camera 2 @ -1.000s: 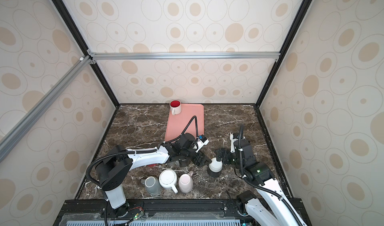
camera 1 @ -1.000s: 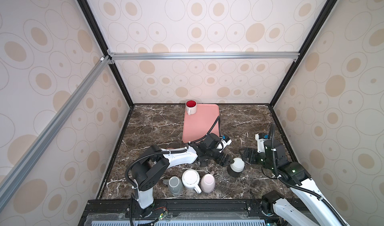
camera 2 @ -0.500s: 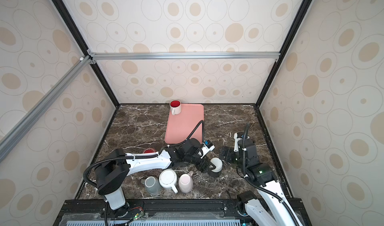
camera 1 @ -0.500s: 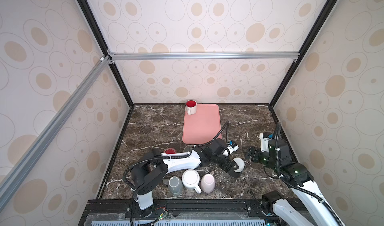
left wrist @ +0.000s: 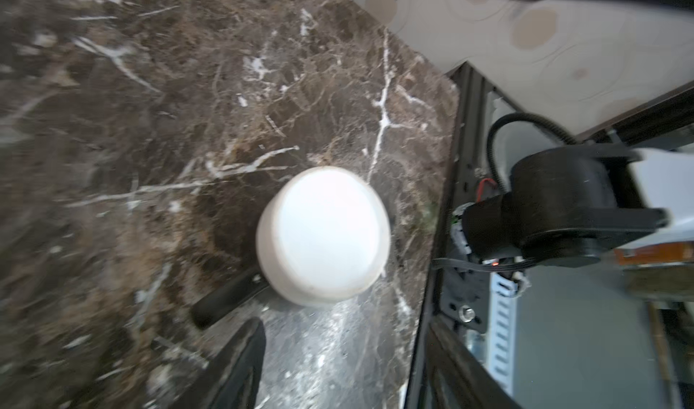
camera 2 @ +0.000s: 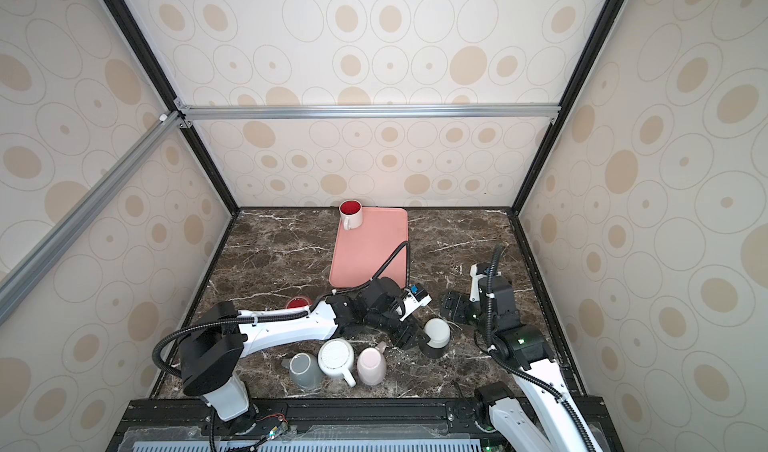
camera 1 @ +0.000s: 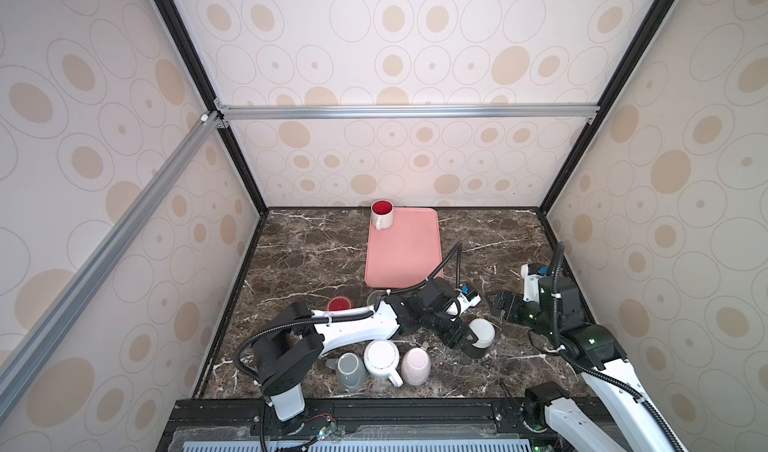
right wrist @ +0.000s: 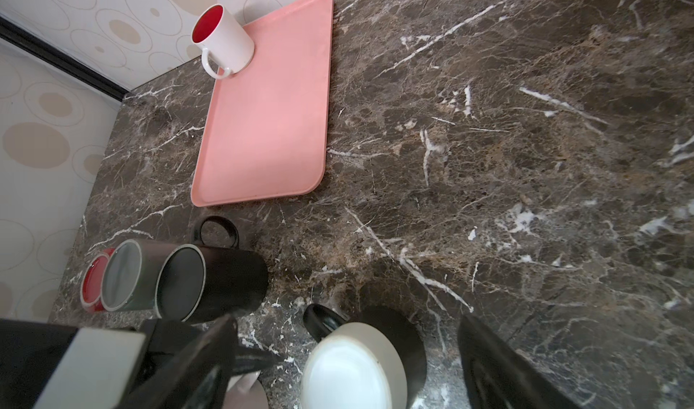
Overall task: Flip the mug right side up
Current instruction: 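Move the left gripper over the black mug while the right gripper rises away, then lower the left gripper and grasp the black mug by its handle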
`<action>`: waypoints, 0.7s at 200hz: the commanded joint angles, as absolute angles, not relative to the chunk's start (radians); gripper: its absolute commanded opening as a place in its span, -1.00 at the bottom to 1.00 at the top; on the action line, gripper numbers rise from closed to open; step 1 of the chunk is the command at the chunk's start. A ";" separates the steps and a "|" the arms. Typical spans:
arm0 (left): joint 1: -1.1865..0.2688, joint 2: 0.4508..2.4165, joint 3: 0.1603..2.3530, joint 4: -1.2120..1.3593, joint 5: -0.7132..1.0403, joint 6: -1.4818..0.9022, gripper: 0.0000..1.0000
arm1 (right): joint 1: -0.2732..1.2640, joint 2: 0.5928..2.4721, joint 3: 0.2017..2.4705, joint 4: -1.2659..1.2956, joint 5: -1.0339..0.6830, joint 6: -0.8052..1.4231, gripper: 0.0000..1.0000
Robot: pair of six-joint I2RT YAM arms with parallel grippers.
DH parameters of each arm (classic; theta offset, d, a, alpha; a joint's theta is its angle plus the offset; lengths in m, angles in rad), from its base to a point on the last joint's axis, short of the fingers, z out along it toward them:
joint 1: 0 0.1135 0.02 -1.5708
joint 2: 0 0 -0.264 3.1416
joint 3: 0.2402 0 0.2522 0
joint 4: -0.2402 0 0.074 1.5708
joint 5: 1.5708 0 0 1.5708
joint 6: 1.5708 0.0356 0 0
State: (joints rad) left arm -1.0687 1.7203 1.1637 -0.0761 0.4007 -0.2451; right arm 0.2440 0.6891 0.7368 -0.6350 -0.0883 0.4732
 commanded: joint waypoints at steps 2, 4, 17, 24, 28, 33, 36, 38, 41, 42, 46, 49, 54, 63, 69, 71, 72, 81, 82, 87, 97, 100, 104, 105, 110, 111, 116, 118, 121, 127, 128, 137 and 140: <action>-1.075 1.707 1.231 -0.258 0.251 0.008 0.45 | 0.236 0.699 0.728 -0.608 -0.118 0.472 0.87; -1.076 1.707 1.232 -0.263 0.246 0.020 0.46 | 0.236 0.699 0.727 -0.606 -0.118 0.472 0.87; -1.075 1.714 1.236 -0.284 0.215 0.085 0.53 | 0.236 0.698 0.722 -0.600 -0.122 0.476 0.87; -1.075 1.723 1.244 -0.291 0.213 0.111 0.55 | 0.236 0.695 0.717 -0.595 -0.125 0.479 0.87; -1.075 1.733 1.252 -0.294 0.216 0.125 0.54 | 0.236 0.695 0.716 -0.593 -0.126 0.480 0.87; -1.075 1.745 1.260 -0.295 0.226 0.137 0.54 | 0.236 0.695 0.715 -0.592 -0.126 0.482 0.87; -1.076 1.752 1.263 -0.298 0.233 0.147 0.54 | 0.236 0.695 0.715 -0.592 -0.127 0.482 0.87; -1.075 1.757 1.269 -0.300 0.239 0.152 0.54 | 0.235 0.695 0.714 -0.591 -0.127 0.483 0.87; -1.075 1.764 1.276 -0.300 0.246 0.160 0.54 | 0.235 0.696 0.713 -0.591 -0.127 0.483 0.87; -1.075 1.767 1.277 -0.301 0.250 0.162 0.54 | 0.235 0.696 0.713 -0.591 -0.127 0.483 0.87; -1.075 1.775 1.285 -0.302 0.264 0.169 0.54 | 0.234 0.696 0.716 -0.591 -0.129 0.483 0.87; -1.075 1.782 1.290 -0.303 0.275 0.176 0.54 | 0.235 0.695 0.716 -0.591 -0.130 0.482 0.87; -1.075 1.790 1.297 -0.302 0.292 0.184 0.54 | 0.235 0.698 0.718 -0.592 -0.130 0.483 0.87; -1.075 1.804 1.307 -0.301 0.318 0.199 0.54 | 0.235 0.697 0.722 -0.596 -0.132 0.479 0.87; -1.075 1.813 1.313 -0.301 0.329 0.209 0.53 | 0.233 0.697 0.724 -0.601 -0.133 0.477 0.87; -1.075 1.815 1.314 -0.301 0.331 0.211 0.54 | 0.233 0.697 0.725 -0.602 -0.133 0.477 0.87; -1.076 1.817 1.315 -0.301 0.331 0.213 0.53 | 0.233 0.698 0.727 -0.603 -0.133 0.476 0.87; -1.076 1.828 1.323 -0.298 0.331 0.224 0.54 | 0.233 0.697 0.730 -0.605 -0.134 0.475 0.87; -1.076 1.829 1.323 -0.297 0.330 0.226 0.54 | 0.233 0.696 0.730 -0.606 -0.135 0.474 0.87; -1.075 1.835 1.326 -0.293 0.331 0.233 0.54 | 0.233 0.696 0.732 -0.606 -0.135 0.475 0.87; -1.075 1.848 1.334 -0.293 0.334 0.242 0.55 | 0.233 0.693 0.731 -0.607 -0.135 0.475 0.87; -1.075 1.853 1.337 -0.294 0.338 0.243 0.55 | 0.233 0.693 0.731 -0.607 -0.135 0.475 0.87; -1.076 1.861 1.341 -0.296 0.340 0.245 0.55 | 0.232 0.692 0.731 -0.606 -0.136 0.475 0.87; -1.075 1.863 1.342 -0.296 0.341 0.246 0.55 | 0.232 0.692 0.731 -0.607 -0.135 0.475 0.88; -1.074 1.870 1.346 -0.298 0.343 0.248 0.55 | 0.232 0.691 0.731 -0.607 -0.136 0.475 0.87; -1.074 1.873 1.347 -0.298 0.344 0.248 0.55 | 0.232 0.690 0.731 -0.607 -0.136 0.475 0.87; -1.075 1.882 1.349 -0.298 0.345 0.249 0.55 | 0.232 0.690 0.732 -0.608 -0.137 0.474 0.87; -1.075 1.884 1.350 -0.298 0.346 0.250 0.55 | 0.232 0.689 0.733 -0.608 -0.137 0.474 0.87; -1.075 1.888 1.350 -0.296 0.347 0.250 0.55 | 0.232 0.690 0.733 -0.609 -0.138 0.473 0.87; -1.075 1.894 1.350 -0.291 0.348 0.252 0.54 | 0.232 0.690 0.732 -0.610 -0.140 0.474 0.87; -1.074 1.895 1.350 -0.291 0.350 0.252 0.54 | 0.232 0.690 0.732 -0.610 -0.140 0.474 0.87; -1.074 1.903 1.346 -0.281 0.351 0.252 0.53 | 0.232 0.688 0.732 -0.611 -0.143 0.472 0.87; -1.074 1.904 1.345 -0.276 0.351 0.252 0.53 | 0.231 0.688 0.732 -0.612 -0.143 0.472 0.87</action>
